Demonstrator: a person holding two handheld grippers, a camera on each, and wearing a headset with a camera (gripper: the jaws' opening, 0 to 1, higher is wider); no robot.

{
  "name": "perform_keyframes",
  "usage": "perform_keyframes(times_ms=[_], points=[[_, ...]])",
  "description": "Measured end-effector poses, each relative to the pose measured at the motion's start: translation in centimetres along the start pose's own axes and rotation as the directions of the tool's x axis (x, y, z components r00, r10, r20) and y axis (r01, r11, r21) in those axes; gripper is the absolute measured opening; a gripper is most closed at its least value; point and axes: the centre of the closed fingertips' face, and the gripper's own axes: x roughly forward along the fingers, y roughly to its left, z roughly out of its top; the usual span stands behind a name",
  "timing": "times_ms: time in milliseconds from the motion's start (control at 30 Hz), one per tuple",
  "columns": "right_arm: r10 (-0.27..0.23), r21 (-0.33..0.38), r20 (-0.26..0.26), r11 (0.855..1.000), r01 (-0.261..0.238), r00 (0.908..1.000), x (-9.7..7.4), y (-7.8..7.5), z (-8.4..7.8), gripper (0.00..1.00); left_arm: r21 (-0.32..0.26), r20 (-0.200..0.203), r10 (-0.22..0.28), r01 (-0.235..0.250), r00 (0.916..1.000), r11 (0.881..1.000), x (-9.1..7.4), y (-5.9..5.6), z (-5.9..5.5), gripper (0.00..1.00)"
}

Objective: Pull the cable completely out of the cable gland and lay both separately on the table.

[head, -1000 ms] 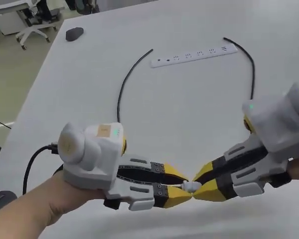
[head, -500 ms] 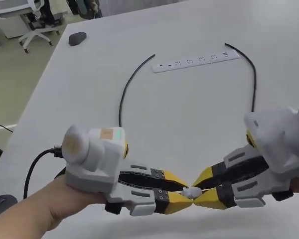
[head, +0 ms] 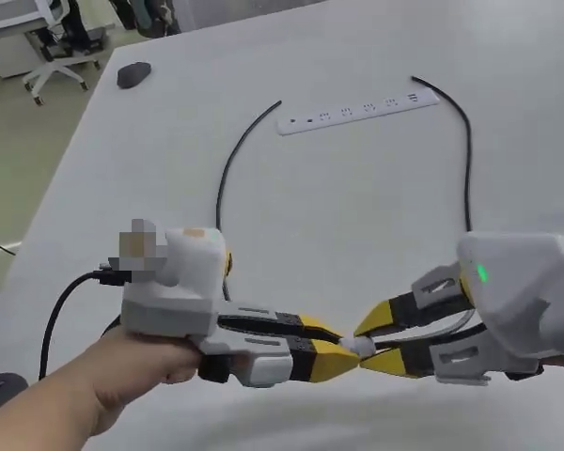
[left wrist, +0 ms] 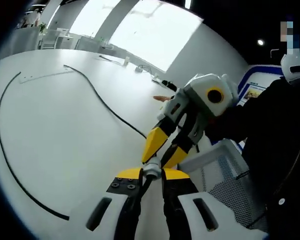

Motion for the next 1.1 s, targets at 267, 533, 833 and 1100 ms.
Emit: perform_keyframes(times_ms=[267,533,833,1100], points=[[0.072,0.403,0.055,0.911,-0.088,0.9959,-1.0,0.0,0.0,0.22,0.198,-0.014,0.004,-0.001,0.9999,0.98,-0.3,-0.5,-0.2,0.15],[0.114,0.617,0.214,0.754,-0.225,0.9702,-1.5,-0.1,1.1,0.16,0.362,0.033,-0.014,0.001,0.9993,0.932,-0.5,-1.8,1.2,0.15],[0.128,0.609,0.212,0.758,-0.233,0.969,-1.4,0.2,1.4,0.08,0.396,0.027,-0.02,0.008,0.9994,0.918,-0.6,-1.8,1.2,0.15],[0.088,0.308,0.171,0.941,-0.138,0.9812,-1.3,0.2,1.6,0.07,0.261,0.031,-0.021,0.012,0.9993,0.965,-0.7,-1.3,1.2,0.15]])
